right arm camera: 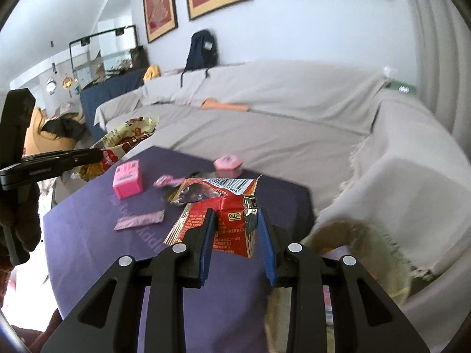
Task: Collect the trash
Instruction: 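Carry the red packet and yellow wrapper toward the bin with both grippers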
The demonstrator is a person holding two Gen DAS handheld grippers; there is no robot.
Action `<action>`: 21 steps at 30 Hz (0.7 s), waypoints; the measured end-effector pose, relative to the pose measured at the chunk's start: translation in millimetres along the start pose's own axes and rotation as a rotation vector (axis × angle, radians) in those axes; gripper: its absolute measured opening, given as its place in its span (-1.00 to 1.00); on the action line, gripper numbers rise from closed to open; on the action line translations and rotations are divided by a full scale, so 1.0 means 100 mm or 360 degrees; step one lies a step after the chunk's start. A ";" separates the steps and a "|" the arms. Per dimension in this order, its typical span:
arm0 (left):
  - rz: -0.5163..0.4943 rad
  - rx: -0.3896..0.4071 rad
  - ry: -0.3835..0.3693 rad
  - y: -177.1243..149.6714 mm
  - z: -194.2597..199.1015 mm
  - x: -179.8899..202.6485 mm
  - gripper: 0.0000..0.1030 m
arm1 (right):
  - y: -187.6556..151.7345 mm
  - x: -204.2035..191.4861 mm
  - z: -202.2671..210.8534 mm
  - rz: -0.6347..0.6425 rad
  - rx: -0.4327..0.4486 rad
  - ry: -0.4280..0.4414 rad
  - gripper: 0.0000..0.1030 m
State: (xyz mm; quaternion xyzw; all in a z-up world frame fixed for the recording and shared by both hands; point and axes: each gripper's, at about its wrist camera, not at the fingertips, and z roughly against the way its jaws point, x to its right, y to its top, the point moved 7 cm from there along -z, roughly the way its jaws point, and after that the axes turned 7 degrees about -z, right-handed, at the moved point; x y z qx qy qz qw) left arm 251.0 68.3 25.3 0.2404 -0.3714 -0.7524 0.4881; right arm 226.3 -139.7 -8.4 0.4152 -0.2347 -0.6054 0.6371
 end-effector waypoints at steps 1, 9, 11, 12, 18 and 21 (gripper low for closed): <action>0.0000 0.0020 -0.0023 0.05 0.01 0.09 -0.50 | 0.02 0.06 0.05 -0.0003 0.0020 -0.0017 -0.45; -0.0030 0.0078 -0.0292 0.30 -0.17 0.91 -0.50 | 0.02 0.68 0.46 -0.0086 0.0113 -0.0168 -0.45; -0.0042 0.0049 -0.0343 0.31 -0.28 1.09 -0.50 | -0.03 0.90 0.52 -0.0124 0.0119 -0.0214 -0.45; -0.0056 0.0025 -0.0375 0.30 -0.36 1.22 -0.50 | -0.05 0.99 0.53 -0.0141 0.0120 -0.0232 -0.45; -0.0092 -0.0056 -0.0515 0.25 -0.75 1.72 -0.49 | -0.31 1.64 0.46 -0.0310 0.0052 -0.0323 -0.44; -0.0085 -0.0084 -0.0558 0.17 -0.94 1.87 -0.49 | -0.45 1.82 0.26 -0.0366 -0.0015 -0.0343 -0.44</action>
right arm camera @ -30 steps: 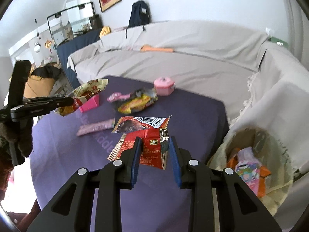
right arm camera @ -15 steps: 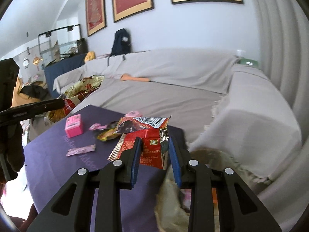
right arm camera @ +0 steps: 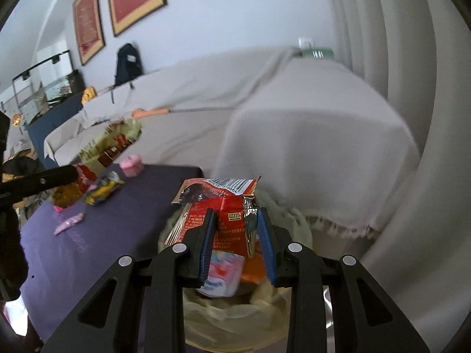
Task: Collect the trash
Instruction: 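Carry the red packet and yellow wrapper toward the bin with both grippers, then release the red packet into the bag with the right gripper while the left holds the yellow wrapper above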
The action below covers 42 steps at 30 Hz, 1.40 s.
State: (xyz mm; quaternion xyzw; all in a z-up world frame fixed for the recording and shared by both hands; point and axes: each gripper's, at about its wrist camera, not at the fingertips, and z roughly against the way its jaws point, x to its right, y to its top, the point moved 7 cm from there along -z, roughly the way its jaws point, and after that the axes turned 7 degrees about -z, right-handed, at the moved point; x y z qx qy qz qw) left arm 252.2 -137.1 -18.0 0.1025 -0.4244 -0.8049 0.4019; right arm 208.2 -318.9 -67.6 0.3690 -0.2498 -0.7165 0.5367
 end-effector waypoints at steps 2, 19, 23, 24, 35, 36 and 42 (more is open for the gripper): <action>0.0017 -0.0033 -0.0020 -0.04 -0.16 0.02 -0.49 | -0.10 0.05 -0.20 -0.0037 -0.0065 0.0002 -0.44; 0.0171 -0.0173 -0.0031 -0.37 -0.61 -0.33 -0.49 | -0.90 -0.11 -1.42 0.0184 -0.0625 -0.0095 -0.45; 0.0159 -0.0171 -0.0047 -0.38 -0.64 -0.25 -0.49 | -0.87 -0.10 -1.27 0.0123 -0.0573 -0.0012 -0.36; 0.0154 -0.0170 -0.0048 -0.37 -0.64 -0.24 -0.49 | -0.86 -0.09 -1.21 0.0095 -0.0547 0.0005 -0.25; 0.0121 -0.0157 -0.0093 -0.32 -0.67 -0.04 -0.49 | -0.36 0.25 -0.52 -0.0123 -0.0185 0.0062 0.05; 0.0112 -0.0162 -0.0100 -0.33 -0.69 0.00 -0.49 | -0.30 0.31 -0.44 -0.0141 -0.0157 0.0054 0.05; 0.0087 -0.0223 -0.0122 -0.42 -0.85 0.17 -0.49 | -0.15 0.52 -0.22 -0.0144 -0.0064 -0.0024 0.05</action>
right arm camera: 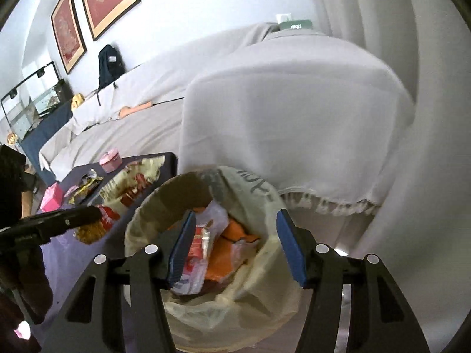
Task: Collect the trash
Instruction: 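Release the red packet into the bag with the right gripper while the left holds the yellow wrapper above, then lower the long yellow wrapper into the bag and open the left gripper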
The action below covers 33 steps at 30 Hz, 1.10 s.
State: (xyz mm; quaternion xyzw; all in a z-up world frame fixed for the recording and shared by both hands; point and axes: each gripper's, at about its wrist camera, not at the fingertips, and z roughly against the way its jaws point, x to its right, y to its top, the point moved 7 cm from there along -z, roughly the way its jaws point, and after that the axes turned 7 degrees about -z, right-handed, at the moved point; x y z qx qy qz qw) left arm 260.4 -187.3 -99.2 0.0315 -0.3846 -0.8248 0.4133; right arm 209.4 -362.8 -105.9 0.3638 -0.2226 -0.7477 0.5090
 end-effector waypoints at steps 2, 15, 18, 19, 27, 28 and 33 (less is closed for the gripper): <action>-0.0006 -0.0018 -0.0005 -0.02 -0.07 0.05 -0.49 | -0.01 0.03 0.04 0.0021 0.0013 -0.0033 0.05; 0.0001 -0.0037 -0.0040 0.04 -0.57 0.27 -0.20 | 0.00 0.23 0.16 0.0033 0.0095 -0.0125 0.05; -0.0014 -0.0047 0.0001 0.08 -0.59 0.24 -0.10 | 0.00 0.26 0.20 0.0021 0.0117 -0.0140 0.05; -0.0003 -0.0038 -0.0002 0.09 -0.57 0.22 -0.07 | 0.00 0.26 0.21 0.0022 0.0125 -0.0143 0.05; 0.0086 0.0064 0.0110 0.03 -0.12 -0.17 0.02 | -0.02 0.08 0.21 0.0041 0.0150 -0.0105 0.05; 0.0085 0.0079 0.0140 0.00 -0.05 -0.23 0.02 | -0.02 0.05 0.21 0.0052 0.0150 -0.0099 0.05; 0.0079 0.0137 0.0316 -0.20 0.44 -0.64 0.02 | -0.03 -0.24 0.15 0.0115 0.0121 -0.0047 0.05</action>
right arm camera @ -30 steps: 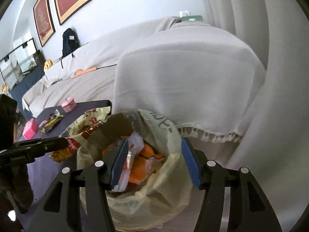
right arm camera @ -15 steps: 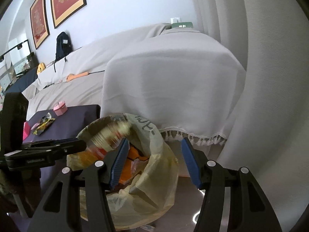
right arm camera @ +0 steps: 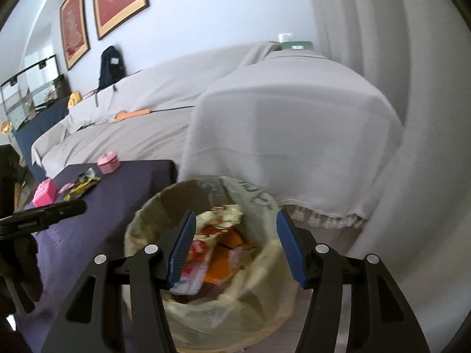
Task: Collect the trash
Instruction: 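Lower the long yellow wrapper into the bag and open the left gripper, then grasp the pink candy wrapper with the left gripper while the right grasps the yellow chip packet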
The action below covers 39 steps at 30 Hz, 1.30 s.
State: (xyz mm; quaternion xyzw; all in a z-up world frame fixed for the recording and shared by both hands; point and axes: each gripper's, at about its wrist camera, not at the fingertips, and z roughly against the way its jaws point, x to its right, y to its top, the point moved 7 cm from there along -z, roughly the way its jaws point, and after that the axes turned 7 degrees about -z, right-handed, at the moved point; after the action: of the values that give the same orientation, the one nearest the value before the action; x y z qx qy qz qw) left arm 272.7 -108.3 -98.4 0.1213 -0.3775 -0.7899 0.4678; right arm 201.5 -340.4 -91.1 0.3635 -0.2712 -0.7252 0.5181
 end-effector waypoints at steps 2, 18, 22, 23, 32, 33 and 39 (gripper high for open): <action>-0.0035 0.0028 0.0098 -0.05 0.19 -0.26 0.02 | 0.00 -0.15 -0.03 0.0027 -0.0015 0.0028 0.05; 0.0107 -0.0053 0.0257 -0.76 0.93 -1.93 0.03 | -0.34 -1.84 -0.67 0.0370 -0.0293 0.0272 0.05; 0.0072 -0.0143 0.0242 -0.84 0.83 -2.03 0.03 | -0.41 -2.09 -0.82 0.0388 -0.0351 0.0290 0.05; 0.0064 -0.0149 0.0254 -0.84 0.81 -2.04 0.03 | -0.44 -2.16 -0.87 0.0391 -0.0376 0.0295 0.05; -0.0005 -0.0247 0.0257 -0.75 0.55 -2.05 -0.05 | -0.33 -2.64 -1.14 0.0416 -0.0417 0.0293 0.05; 0.0002 -0.0251 0.0275 -0.78 0.54 -2.06 -0.19 | -0.30 -2.73 -1.18 0.0429 -0.0406 0.0284 0.05; 0.0155 -0.0167 0.0303 -0.88 0.78 -2.22 -0.64 | -0.20 -3.31 -1.40 0.0530 -0.0382 0.0308 0.05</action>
State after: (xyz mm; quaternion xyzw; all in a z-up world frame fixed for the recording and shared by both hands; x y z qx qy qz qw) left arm 291.7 137.7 -143.0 0.1524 -0.2949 -0.7698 0.5451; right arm 369.6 -22.7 -107.8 0.3174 -0.1884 -0.6185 0.6937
